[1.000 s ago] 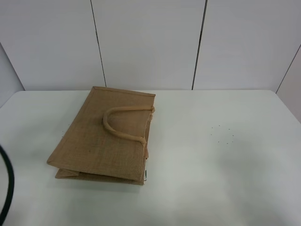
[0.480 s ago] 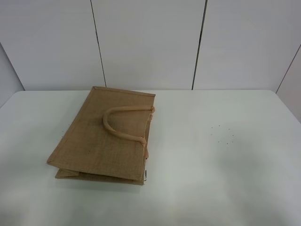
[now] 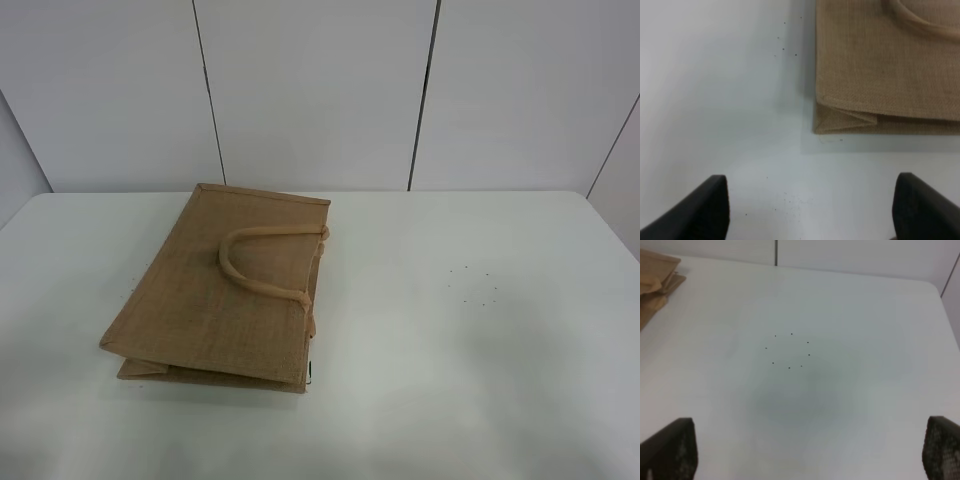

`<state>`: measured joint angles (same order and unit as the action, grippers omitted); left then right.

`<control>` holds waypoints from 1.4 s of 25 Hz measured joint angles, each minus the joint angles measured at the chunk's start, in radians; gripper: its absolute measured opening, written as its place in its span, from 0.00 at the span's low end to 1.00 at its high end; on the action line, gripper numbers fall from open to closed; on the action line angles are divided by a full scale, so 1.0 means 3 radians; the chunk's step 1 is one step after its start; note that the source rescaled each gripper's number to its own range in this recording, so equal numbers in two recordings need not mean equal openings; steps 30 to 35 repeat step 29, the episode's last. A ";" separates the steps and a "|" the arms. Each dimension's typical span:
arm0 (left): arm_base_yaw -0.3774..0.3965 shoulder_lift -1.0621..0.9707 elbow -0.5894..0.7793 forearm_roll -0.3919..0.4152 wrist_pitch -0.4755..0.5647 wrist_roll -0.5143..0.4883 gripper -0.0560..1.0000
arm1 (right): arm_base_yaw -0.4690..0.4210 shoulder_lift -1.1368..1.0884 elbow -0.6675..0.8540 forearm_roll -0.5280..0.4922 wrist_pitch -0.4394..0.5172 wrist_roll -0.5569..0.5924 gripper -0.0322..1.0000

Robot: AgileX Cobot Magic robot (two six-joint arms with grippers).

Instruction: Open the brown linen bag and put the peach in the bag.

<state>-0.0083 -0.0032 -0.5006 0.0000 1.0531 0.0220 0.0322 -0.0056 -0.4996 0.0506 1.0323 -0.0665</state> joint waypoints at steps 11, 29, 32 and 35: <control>0.0000 0.0000 0.0000 0.0018 0.0000 0.0000 0.90 | 0.0000 0.0000 0.0000 0.0009 0.0000 0.0000 1.00; 0.0000 0.0000 0.0000 0.0018 0.0000 -0.0006 0.90 | 0.0000 0.0000 0.0000 0.0009 0.0000 0.0000 1.00; 0.0000 0.0000 0.0000 0.0018 0.0000 -0.0006 0.90 | 0.0000 0.0000 0.0000 0.0009 0.0000 0.0000 1.00; 0.0000 0.0000 0.0000 0.0018 0.0000 -0.0006 0.90 | 0.0000 0.0000 0.0000 0.0009 0.0000 0.0000 1.00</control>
